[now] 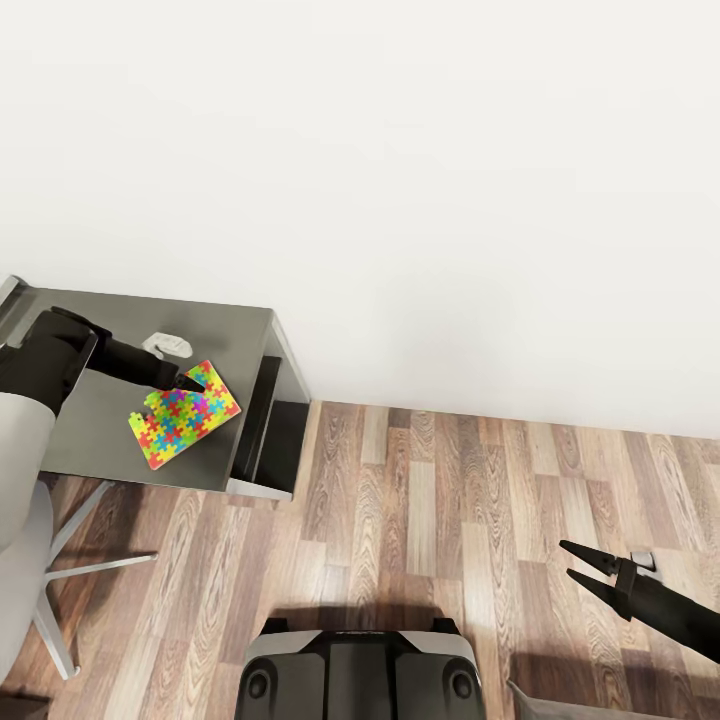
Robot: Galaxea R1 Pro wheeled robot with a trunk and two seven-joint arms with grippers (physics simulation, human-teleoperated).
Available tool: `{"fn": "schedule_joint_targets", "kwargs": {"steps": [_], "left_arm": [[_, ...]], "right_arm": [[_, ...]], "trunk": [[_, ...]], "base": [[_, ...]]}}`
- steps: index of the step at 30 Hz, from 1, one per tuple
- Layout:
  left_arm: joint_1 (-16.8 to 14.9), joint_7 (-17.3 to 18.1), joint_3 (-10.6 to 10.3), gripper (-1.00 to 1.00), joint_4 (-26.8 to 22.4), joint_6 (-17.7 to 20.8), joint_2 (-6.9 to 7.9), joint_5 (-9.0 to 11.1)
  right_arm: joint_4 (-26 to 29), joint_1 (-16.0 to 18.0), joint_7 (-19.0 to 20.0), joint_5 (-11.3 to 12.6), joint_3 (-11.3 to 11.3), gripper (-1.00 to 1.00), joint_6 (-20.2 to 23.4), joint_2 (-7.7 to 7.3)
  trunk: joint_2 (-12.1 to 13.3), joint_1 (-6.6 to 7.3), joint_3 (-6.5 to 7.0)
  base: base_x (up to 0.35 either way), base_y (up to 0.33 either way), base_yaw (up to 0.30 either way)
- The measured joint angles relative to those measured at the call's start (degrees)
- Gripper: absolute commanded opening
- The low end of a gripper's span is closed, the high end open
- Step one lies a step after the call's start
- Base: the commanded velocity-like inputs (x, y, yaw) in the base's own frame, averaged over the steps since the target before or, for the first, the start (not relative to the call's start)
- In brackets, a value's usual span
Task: Put all the toys in the child's room - the three board games (two on the bed and one on the table), the two jigsaw puzzles on the table, and the tennis ball on the table - inside the toy box on the table in the child's room.
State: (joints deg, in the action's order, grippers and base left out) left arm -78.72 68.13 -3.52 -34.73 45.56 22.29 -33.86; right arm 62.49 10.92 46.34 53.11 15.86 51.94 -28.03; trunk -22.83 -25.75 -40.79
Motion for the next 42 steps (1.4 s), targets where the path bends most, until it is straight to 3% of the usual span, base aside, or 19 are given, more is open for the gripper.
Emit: {"fn": "schedule_joint_targets", "kwargs": {"steps": [42], "left_arm": [[0.0, 1.4, 0.2, 1.0, 1.0, -1.3, 0.49, 0.2]], "right_arm": [[0.0, 0.0, 0.0, 0.0, 0.0, 1.0, 0.0, 0.0]], "trunk": [[0.0, 0.0, 0.0]], "base": [[-0.009, -0.04, -0.001]]}}
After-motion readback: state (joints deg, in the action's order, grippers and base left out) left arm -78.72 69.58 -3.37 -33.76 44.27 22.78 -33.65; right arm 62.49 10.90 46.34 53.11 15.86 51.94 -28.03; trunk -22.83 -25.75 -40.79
